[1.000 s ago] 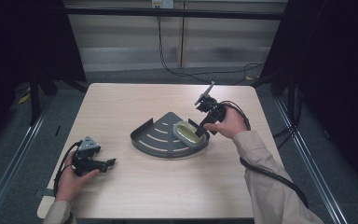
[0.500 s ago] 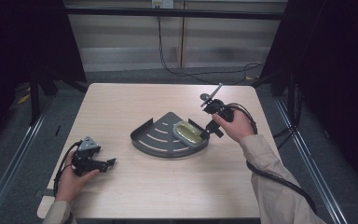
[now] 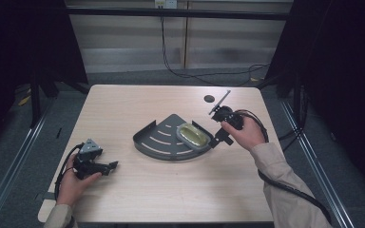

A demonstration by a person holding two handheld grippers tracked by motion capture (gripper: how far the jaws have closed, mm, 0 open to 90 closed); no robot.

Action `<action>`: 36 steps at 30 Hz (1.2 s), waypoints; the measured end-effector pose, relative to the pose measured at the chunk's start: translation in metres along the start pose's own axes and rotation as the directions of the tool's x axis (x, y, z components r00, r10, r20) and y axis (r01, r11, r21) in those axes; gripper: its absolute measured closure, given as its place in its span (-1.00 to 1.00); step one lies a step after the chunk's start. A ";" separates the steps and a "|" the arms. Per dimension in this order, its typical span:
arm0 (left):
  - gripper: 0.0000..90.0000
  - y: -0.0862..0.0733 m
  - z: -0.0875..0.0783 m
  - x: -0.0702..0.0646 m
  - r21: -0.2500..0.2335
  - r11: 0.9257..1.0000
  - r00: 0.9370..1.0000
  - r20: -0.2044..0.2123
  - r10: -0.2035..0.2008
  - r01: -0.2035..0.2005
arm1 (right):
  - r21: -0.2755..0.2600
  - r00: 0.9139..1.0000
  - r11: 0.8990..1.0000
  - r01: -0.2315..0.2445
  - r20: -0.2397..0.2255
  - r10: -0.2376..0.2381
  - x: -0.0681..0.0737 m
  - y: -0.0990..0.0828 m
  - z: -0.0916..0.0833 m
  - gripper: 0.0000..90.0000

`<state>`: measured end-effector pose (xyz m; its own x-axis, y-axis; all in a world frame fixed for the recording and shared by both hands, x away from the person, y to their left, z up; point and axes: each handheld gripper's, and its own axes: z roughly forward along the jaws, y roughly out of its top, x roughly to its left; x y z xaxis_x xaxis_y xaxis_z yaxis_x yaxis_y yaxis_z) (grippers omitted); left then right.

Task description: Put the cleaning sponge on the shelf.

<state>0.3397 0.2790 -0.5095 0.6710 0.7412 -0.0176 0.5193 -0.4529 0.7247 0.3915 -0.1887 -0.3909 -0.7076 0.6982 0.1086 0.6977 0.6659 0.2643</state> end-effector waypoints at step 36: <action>-0.67 0.000 0.000 0.000 0.000 1.000 1.000 0.000 0.001 -0.001 | 0.000 0.999 1.000 0.020 -0.043 -0.020 0.003 -0.057 0.016 -0.66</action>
<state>0.3397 0.2790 -0.5095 0.6717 0.7406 -0.0170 0.5187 -0.4538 0.7246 0.3513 -0.2207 -0.4206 -0.7254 0.6730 0.1447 0.6836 0.6796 0.2663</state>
